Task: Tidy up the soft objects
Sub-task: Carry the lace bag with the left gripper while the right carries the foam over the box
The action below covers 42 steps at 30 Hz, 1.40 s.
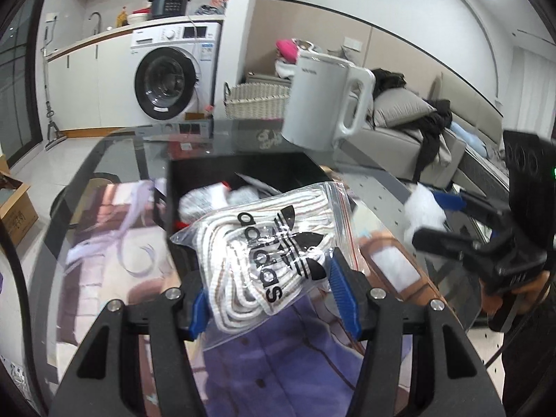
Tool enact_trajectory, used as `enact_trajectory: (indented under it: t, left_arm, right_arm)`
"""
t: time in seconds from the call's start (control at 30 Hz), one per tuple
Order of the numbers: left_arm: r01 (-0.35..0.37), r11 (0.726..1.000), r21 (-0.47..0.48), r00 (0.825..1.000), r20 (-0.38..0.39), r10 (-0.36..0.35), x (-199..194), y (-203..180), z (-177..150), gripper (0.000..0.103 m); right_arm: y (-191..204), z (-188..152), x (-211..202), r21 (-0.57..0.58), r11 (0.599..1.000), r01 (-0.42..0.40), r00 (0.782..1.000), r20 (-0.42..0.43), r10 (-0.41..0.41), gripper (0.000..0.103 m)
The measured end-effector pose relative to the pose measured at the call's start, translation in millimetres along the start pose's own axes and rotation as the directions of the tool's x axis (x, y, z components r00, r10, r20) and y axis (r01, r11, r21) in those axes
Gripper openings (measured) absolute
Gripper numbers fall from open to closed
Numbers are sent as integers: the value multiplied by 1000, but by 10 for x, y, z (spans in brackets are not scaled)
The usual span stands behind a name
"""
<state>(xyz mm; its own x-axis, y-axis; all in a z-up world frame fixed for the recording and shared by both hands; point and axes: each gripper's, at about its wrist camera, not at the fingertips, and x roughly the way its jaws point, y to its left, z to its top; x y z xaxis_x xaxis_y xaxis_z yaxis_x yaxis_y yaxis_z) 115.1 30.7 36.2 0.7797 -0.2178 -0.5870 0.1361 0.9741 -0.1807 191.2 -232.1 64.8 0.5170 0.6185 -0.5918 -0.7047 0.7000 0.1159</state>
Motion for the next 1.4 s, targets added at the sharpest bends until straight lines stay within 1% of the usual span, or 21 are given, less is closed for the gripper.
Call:
enact_trajectory:
  t: [0.23,0.43,0.67,0.9,1.0,1.07,1.17,1.27,1.4]
  left_arm:
    - [-49,998,-25,998,49,50,-15,195,215,58]
    - [-77,995,-66,995,65,81,76,323,368,59]
    - [-88,990,-112,993,64,95,218,430,473,59]
    - [-101,987,-126,993,44,107,314,499,476,59]
    - [-102,986,-132,993,43,108,333,520,486,59]
    - [-104,985,-135,993,39,110,353,533,486,59]
    - [-102,985,-136,993,37,108,376,543,495,59]
    - [-96,986,-137,994,34,102,402,531,499,59]
    - [-91,987,-136,995,32,96,440,506,503,59]
  right_arm:
    - [143,202,126,-82,997,-7,1000,15,9,92]
    - [179,405,374,-141,990,-5,1000,-12,4,92]
    - [251,580,696,-210,977,-37,999,-35,30,92]
    - [275,673,996,-248,968,-49,998,-58,36,92]
    - [305,690,1123,-260,964,-56,997,-70,39,94]
    - [319,688,1167,-266,962,-51,997,-76,32,97]
    - [291,693,1166,-262,965,-24,998,-55,10,102]
    - [238,683,1118,-254,967,-7,999,-49,-5,102]
    - [142,654,961,-232,973,-5,1000,-25,-1,102]
